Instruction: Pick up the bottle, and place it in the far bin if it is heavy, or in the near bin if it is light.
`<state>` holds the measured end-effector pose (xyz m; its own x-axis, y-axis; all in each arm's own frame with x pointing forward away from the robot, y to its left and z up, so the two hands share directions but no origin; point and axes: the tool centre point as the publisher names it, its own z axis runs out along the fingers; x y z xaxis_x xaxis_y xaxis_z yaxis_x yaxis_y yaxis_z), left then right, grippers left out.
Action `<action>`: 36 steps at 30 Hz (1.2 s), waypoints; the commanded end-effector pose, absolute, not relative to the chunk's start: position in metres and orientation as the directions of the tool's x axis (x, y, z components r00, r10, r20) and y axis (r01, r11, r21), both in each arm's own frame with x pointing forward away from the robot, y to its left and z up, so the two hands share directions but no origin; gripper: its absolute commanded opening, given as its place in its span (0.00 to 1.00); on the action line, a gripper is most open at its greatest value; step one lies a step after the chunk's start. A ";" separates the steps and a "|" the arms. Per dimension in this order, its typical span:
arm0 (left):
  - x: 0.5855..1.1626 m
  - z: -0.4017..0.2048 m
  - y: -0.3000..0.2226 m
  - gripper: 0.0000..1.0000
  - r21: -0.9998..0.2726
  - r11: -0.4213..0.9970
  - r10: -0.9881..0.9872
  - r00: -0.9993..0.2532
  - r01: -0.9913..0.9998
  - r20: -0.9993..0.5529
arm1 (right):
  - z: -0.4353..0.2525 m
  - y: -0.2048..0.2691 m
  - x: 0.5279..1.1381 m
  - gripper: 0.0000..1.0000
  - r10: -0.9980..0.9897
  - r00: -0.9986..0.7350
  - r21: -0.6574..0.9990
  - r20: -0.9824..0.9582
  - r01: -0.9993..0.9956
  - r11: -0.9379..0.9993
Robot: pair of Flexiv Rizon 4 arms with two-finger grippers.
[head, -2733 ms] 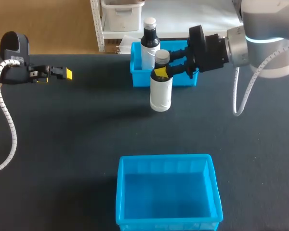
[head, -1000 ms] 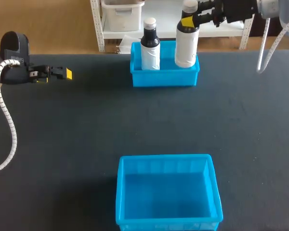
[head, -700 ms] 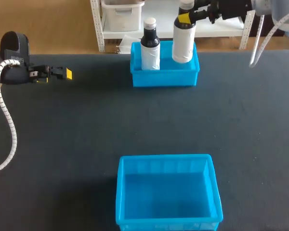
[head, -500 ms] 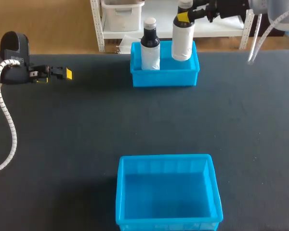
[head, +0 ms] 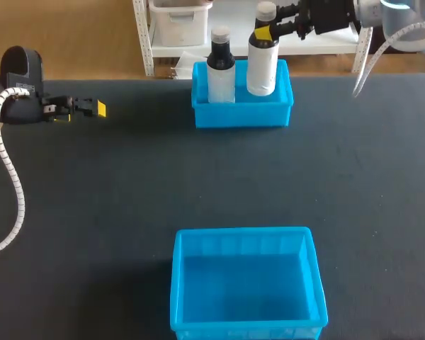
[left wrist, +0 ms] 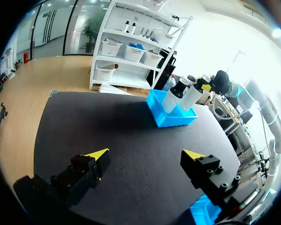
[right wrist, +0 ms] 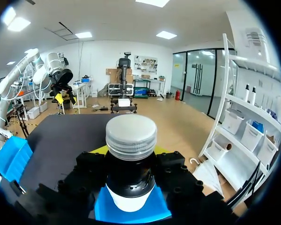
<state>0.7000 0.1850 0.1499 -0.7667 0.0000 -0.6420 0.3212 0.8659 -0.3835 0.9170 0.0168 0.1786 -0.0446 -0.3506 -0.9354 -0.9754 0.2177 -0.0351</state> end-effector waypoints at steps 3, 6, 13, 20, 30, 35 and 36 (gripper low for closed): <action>0.700 0.150 0.185 1.00 -0.383 0.866 0.000 -0.767 0.321 -0.642 | 0.170 0.017 0.927 0.00 -0.349 -0.037 -0.040 -0.936 -0.977 0.212; 0.700 0.150 0.185 1.00 -0.383 0.866 0.000 -0.767 0.321 -0.642 | 0.167 0.017 0.929 0.00 -0.351 -0.034 -0.043 -0.936 -0.977 0.211; 0.700 0.150 0.185 1.00 -0.383 0.866 0.000 -0.767 0.321 -0.642 | 0.163 0.015 0.927 0.00 -0.351 -0.022 -0.054 -0.936 -0.978 0.203; 0.700 0.150 0.185 1.00 -0.383 0.866 0.000 -0.767 0.321 -0.642 | 0.154 0.015 0.926 0.00 -0.345 -0.032 -0.041 -0.938 -0.978 0.203; 0.700 0.150 0.185 1.00 -0.383 0.866 0.000 -0.767 0.321 -0.642 | 0.147 0.015 0.927 0.00 -0.344 -0.042 -0.028 -0.938 -0.980 0.199; 0.700 0.150 0.185 1.00 -0.383 0.866 0.000 -0.767 0.321 -0.642 | 0.145 0.015 0.927 0.00 -0.347 -0.042 -0.029 -0.937 -0.980 0.195; 0.700 0.150 0.185 1.00 -0.383 0.866 0.000 -0.767 0.321 -0.642 | 0.145 0.015 0.926 0.00 -0.347 -0.042 -0.028 -0.937 -0.981 0.194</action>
